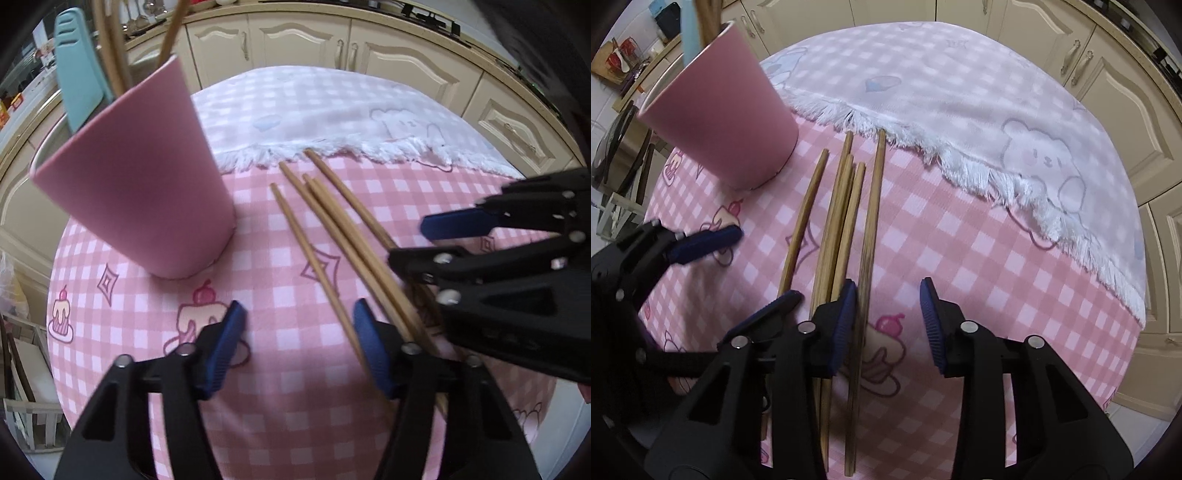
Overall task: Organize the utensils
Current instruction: 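Lift the chopstick over the pink cup with the left tool while the right tool carries its chopstick there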
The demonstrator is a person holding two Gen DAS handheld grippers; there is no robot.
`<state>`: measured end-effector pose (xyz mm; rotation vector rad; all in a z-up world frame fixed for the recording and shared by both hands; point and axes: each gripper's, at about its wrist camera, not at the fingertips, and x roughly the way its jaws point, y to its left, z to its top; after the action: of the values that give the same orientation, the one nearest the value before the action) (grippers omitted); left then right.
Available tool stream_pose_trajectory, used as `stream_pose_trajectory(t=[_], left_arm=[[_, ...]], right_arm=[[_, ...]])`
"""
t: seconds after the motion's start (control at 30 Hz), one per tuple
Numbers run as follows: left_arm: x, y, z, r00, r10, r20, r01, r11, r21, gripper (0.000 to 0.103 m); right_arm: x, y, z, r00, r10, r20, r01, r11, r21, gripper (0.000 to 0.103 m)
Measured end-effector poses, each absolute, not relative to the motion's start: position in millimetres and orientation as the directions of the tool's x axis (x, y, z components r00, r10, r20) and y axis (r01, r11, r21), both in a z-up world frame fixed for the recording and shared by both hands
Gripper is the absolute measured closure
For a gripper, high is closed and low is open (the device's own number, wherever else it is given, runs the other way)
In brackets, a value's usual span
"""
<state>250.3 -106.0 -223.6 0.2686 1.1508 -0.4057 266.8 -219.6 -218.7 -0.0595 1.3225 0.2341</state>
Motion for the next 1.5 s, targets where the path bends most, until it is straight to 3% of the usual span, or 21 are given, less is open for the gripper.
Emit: stream_pose_trajectory(t=[0.1, 0.13, 0.17, 0.2, 0.23, 0.4, 0.6, 0.8, 1.13, 1.5], left_arm=[[254, -111, -223, 0.331, -0.184, -0.926, 0.469, 0.883, -0.008, 0.061], [256, -111, -223, 0.326, -0.191, -0.926, 0.470, 0.882, -0.017, 0.072], [258, -112, -222, 0.318, -0.196, -0.928, 0.477, 0.878, -0.022, 0.088], [260, -112, -221, 0.303, -0.210, -0.929, 0.486, 0.873, -0.038, 0.093], [262, -110, -220, 0.281, -0.232, -0.931, 0.486, 0.871, -0.070, 0.097], [256, -101, -216, 0.298, -0.261, -0.918, 0.481, 0.872, -0.092, 0.099], [239, -86, -201, 0.349, -0.321, -0.880, 0.494, 0.861, -0.118, 0.099], [215, -67, -170, 0.441, -0.399, -0.804, 0.508, 0.849, -0.144, 0.099], [179, -36, -118, 0.600, -0.512, -0.614, 0.557, 0.819, -0.138, 0.099], [193, 2, -50, 0.770, -0.506, -0.389, 0.483, 0.860, -0.162, 0.099]], right_arm=[[274, -206, -220, 0.227, 0.088, -0.970, -0.234, 0.972, 0.034, 0.069], [276, -204, -220, 0.230, 0.080, -0.970, -0.241, 0.970, 0.023, 0.073], [278, -204, -220, 0.233, 0.085, -0.969, -0.242, 0.970, 0.027, 0.079], [279, -204, -220, 0.239, 0.089, -0.967, -0.248, 0.968, 0.028, 0.093], [280, -206, -219, 0.247, 0.098, -0.964, -0.248, 0.968, 0.035, 0.096], [271, -236, -215, 0.288, 0.245, -0.926, -0.178, 0.964, 0.200, 0.097], [251, -267, -199, 0.385, 0.319, -0.866, -0.119, 0.948, 0.296, 0.097], [219, -285, -161, 0.548, 0.376, -0.747, -0.118, 0.919, 0.376, 0.097], [185, -285, -105, 0.753, 0.383, -0.535, -0.177, 0.901, 0.397, 0.097], [184, -264, -27, 0.857, 0.422, -0.294, -0.301, 0.875, 0.379, 0.097]])
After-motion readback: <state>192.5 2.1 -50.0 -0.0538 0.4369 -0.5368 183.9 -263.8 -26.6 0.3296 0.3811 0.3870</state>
